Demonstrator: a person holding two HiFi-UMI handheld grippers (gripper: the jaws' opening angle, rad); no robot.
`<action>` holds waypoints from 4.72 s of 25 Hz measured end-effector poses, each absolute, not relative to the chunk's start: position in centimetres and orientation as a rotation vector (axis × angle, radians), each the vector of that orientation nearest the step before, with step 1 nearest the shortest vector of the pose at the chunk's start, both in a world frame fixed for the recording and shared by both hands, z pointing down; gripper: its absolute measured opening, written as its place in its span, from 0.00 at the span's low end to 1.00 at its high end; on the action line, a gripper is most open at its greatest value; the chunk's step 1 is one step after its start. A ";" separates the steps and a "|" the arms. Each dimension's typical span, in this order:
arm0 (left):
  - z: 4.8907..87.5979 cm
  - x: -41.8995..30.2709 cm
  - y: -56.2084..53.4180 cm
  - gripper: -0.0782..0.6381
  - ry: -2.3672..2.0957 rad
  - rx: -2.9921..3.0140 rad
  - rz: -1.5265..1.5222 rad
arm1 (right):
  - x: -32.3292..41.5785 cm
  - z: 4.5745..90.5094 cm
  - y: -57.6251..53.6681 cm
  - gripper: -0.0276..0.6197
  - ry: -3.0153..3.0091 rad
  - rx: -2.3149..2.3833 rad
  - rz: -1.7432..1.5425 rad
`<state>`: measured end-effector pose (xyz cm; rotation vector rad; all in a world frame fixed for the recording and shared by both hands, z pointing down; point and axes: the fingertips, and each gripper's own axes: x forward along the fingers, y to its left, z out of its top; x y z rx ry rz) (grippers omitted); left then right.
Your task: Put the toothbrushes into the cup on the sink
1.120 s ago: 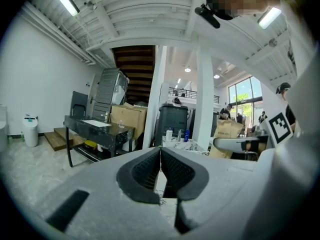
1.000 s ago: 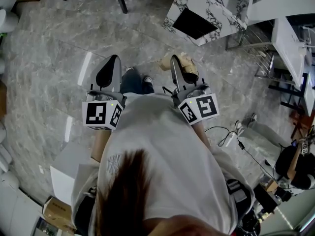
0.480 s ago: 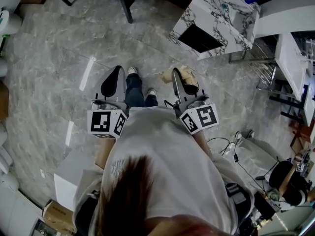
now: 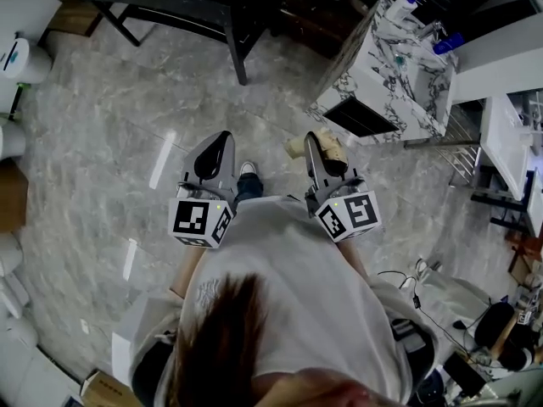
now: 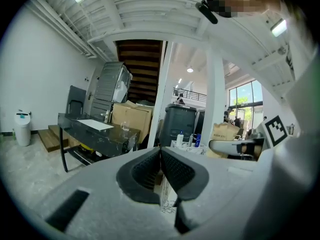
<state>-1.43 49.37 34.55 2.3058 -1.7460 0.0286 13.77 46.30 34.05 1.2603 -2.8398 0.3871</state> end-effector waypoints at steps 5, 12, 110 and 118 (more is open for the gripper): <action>34.1 -3.8 46.3 0.13 -1.701 2.353 0.012 | 10.7 33.6 43.4 0.12 -2.841 1.306 0.381; 34.5 -7.0 44.0 0.13 -1.679 2.349 -0.007 | 8.2 33.0 41.3 0.12 -2.838 1.338 0.330; 33.3 -20.5 -11.1 0.13 -1.853 2.215 -0.082 | 0.2 32.9 -13.3 0.12 -2.800 1.362 0.424; 33.5 -21.1 -11.1 0.13 -1.853 2.209 -0.087 | -0.5 32.7 -13.7 0.12 -2.802 1.371 0.413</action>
